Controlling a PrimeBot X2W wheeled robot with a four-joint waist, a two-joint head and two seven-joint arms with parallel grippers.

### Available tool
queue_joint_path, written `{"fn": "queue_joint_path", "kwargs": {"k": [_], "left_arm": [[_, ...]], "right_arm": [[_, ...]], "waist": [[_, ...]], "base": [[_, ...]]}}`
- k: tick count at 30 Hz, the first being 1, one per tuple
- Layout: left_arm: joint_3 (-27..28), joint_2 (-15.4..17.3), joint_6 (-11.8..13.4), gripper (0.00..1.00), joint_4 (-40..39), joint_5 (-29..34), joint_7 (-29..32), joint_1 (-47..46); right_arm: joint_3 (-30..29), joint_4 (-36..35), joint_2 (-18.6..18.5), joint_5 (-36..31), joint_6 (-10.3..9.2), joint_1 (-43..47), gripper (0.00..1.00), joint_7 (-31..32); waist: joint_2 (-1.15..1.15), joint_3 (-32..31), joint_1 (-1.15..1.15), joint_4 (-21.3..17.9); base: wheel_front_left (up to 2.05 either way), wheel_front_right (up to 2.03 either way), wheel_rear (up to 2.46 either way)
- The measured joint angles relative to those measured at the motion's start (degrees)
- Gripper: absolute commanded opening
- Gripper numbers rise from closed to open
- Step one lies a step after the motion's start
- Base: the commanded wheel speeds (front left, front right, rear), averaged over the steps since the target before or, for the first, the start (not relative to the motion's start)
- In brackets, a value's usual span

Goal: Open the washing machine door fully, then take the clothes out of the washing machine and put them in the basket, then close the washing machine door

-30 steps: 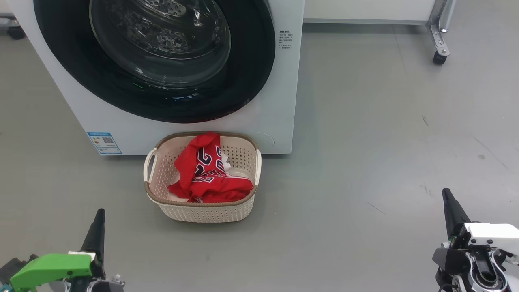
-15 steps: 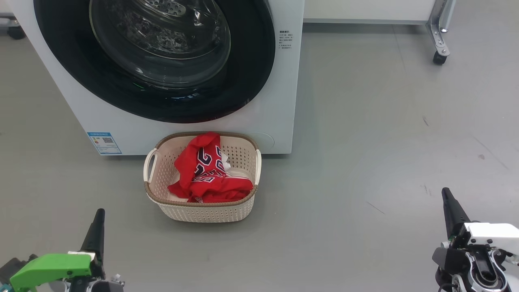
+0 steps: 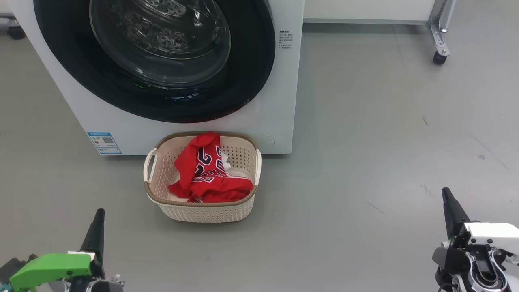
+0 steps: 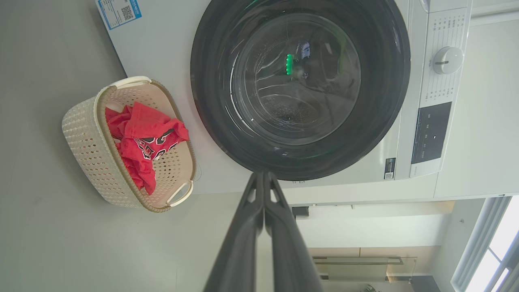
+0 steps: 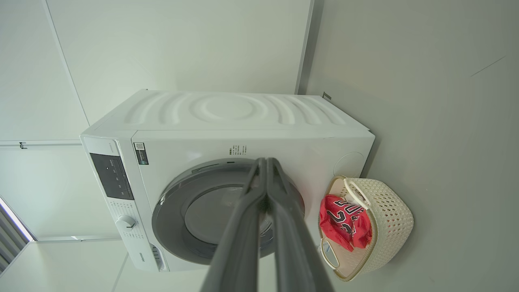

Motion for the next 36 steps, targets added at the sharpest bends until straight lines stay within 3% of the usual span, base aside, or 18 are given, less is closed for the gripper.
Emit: {"fn": "queue_joint_path", "kwargs": {"k": [36], "left_arm": [[0.05, 0.0, 0.0, 0.0, -0.04, 0.0, 0.01, -0.01]], "right_arm": [[-0.04, 0.0, 0.01, 0.0, 0.0, -0.01, 0.0, 0.0]], "waist": [[0.0, 0.01, 0.0, 0.0]], "base": [[0.0, 0.0, 0.0]]}}
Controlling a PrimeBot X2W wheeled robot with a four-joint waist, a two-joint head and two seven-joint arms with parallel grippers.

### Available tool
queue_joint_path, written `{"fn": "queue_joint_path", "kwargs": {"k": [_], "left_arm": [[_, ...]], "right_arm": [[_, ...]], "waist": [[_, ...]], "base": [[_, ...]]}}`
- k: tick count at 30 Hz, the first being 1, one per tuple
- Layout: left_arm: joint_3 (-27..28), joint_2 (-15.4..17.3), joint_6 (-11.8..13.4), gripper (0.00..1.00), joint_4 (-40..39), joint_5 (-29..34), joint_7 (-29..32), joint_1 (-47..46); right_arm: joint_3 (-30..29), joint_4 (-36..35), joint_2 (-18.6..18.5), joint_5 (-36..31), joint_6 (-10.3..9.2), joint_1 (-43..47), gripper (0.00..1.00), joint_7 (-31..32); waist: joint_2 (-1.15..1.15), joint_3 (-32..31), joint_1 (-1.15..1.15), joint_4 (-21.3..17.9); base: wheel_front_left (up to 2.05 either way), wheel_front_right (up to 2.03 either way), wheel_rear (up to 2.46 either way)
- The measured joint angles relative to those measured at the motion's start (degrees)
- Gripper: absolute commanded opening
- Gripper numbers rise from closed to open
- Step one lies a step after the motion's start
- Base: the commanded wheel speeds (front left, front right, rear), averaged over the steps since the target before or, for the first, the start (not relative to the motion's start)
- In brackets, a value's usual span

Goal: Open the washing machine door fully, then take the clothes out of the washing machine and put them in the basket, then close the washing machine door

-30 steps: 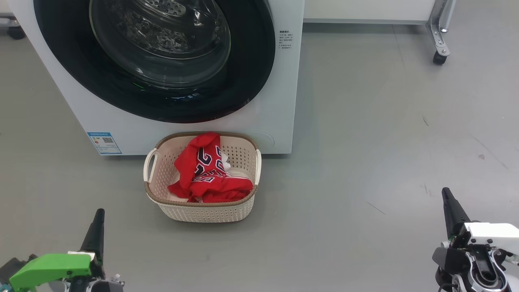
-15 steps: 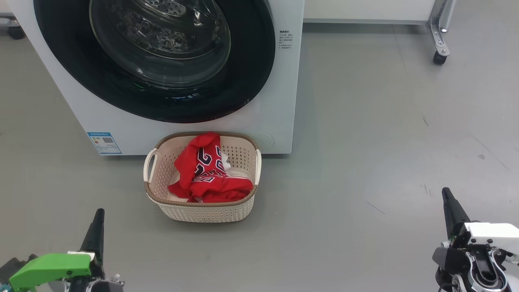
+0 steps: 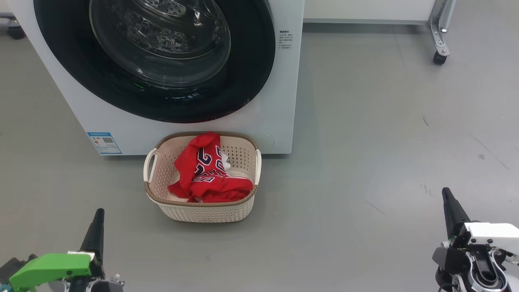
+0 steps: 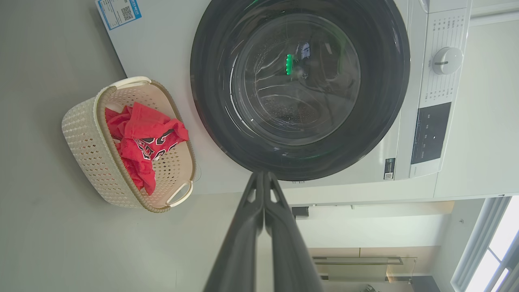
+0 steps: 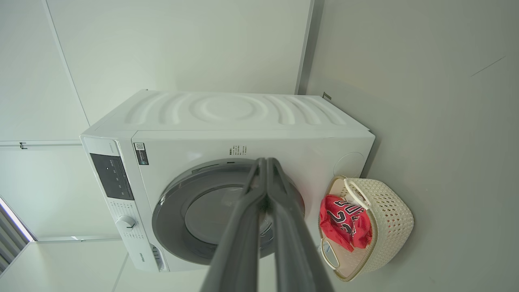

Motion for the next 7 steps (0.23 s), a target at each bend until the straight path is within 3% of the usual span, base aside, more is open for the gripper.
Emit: {"fn": "queue_joint_path", "kwargs": {"k": [7], "left_arm": [[0.01, 0.0, 0.0, 0.0, -0.01, 0.0, 0.0, 0.0]], "right_arm": [[-0.01, 0.0, 0.0, 0.0, 0.0, 0.0, 0.0, 0.0]], "waist": [[0.0, 0.0, 0.0, 0.0]], "base": [[0.0, 0.0, 0.0]]}}
